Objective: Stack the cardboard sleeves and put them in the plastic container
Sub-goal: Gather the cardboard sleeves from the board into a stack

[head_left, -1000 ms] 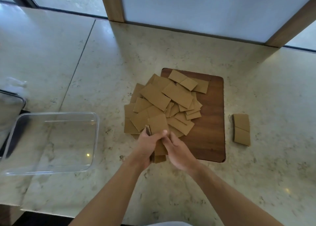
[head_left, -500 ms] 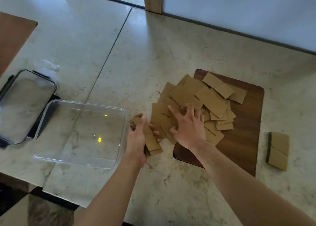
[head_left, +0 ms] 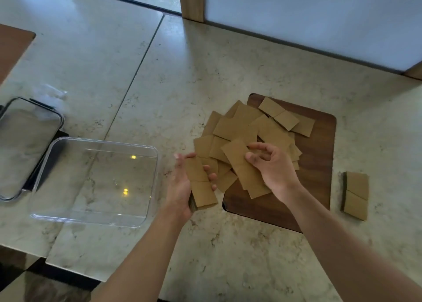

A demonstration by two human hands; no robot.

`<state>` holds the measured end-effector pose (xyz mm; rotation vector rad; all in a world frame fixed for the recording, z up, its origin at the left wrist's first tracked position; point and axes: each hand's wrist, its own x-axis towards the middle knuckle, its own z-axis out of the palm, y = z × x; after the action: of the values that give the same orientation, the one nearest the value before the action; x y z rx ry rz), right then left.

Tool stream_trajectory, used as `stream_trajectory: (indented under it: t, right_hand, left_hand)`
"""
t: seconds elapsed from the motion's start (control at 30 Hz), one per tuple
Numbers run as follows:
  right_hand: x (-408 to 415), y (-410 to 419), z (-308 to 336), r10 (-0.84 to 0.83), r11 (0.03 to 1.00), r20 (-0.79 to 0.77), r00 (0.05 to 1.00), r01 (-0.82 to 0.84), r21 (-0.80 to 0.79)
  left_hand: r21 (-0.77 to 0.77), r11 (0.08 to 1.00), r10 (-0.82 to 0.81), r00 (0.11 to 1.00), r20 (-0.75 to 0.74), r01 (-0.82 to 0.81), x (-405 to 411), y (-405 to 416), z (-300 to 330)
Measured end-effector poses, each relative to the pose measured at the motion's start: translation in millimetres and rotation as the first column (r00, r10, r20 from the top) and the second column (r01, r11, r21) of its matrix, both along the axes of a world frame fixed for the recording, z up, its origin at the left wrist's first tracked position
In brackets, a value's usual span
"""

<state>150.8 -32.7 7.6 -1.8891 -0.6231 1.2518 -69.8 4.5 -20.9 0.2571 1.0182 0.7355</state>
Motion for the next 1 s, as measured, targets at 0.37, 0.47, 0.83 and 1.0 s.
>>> stream_trajectory:
  t: [0.37, 0.47, 0.83, 1.0]
  right_hand:
    - [-4.1, -25.1, 22.7, -0.147, 0.975, -0.32, 0.936, 0.191, 0.111]
    - [-4.2, -28.1, 22.7, -0.212, 0.97, -0.207, 0.955, 0.232, 0.077]
    - [-6.2, -12.8, -8.0, 0.097, 0.989, 0.465, 0.88, -0.136, 0.05]
    - [7.6, 46.4, -24.1, 0.338, 0.938, 0.713, 0.614, -0.284, -0.2]
  left_hand:
    - [0.159, 0.936, -0.297, 0.947, -0.124, 0.314, 53.0, -9.9, 21.4]
    - [0.177, 0.938, -0.291, 0.954, -0.067, 0.299, 62.1, -14.7, 21.3]
    - [-0.079, 0.995, -0.056, 0.998, 0.04, 0.059, 60.1, -10.9, -2.9]
    - [-0.073, 0.997, -0.007, 0.98, 0.198, 0.022, 51.4, 14.0, 2.3]
